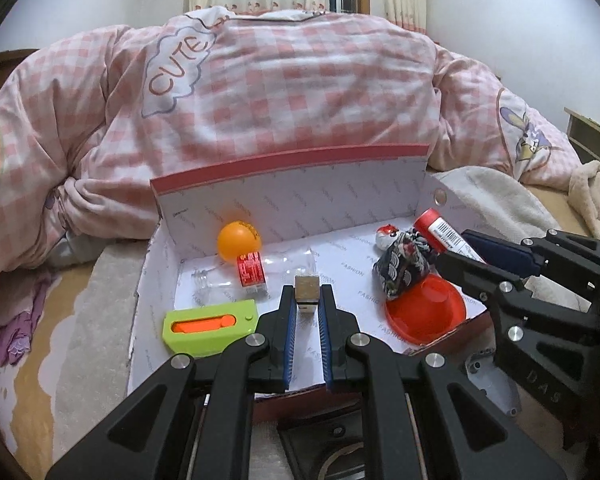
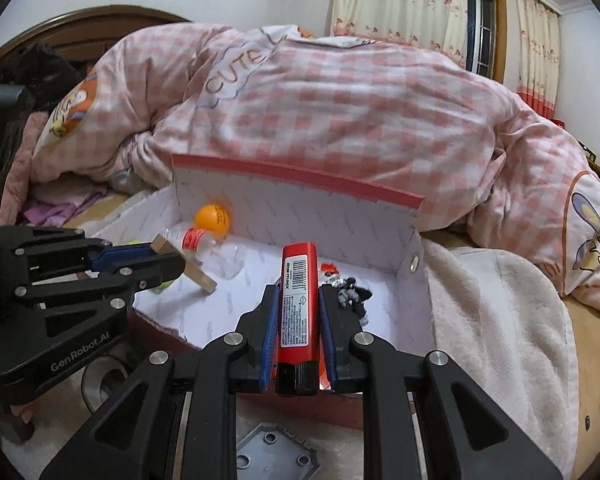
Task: Organize objects
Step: 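Open the left tool to drop the stick while the right tool releases the tube into the box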
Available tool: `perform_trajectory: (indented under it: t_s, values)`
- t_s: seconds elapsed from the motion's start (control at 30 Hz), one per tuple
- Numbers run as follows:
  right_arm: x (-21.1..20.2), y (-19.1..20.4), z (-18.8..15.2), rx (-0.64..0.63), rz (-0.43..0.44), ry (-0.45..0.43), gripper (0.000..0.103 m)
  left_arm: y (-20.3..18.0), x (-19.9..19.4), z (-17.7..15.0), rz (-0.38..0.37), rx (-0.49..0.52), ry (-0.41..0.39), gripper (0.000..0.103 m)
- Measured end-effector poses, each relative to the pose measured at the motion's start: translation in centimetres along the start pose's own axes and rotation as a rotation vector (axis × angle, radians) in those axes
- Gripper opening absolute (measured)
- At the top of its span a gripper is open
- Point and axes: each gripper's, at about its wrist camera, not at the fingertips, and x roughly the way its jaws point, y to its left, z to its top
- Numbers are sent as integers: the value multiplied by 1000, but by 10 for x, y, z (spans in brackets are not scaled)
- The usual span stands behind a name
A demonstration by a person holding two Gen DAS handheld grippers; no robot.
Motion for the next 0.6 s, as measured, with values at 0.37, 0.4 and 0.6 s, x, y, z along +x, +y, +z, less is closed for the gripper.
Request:
perform_trajectory:
  t_s: [0.37,0.4,0.6]
  values:
    - [6,-5,-2,33,12,29,20,0,1,-1,5,-2,-1,10]
    - [6,-5,-2,31,14,30,21,1,1,-1,13,-6,-4,10]
    - [6,-2,-2,12,12,28,21,1,-3,-1,9,-7,-19,46]
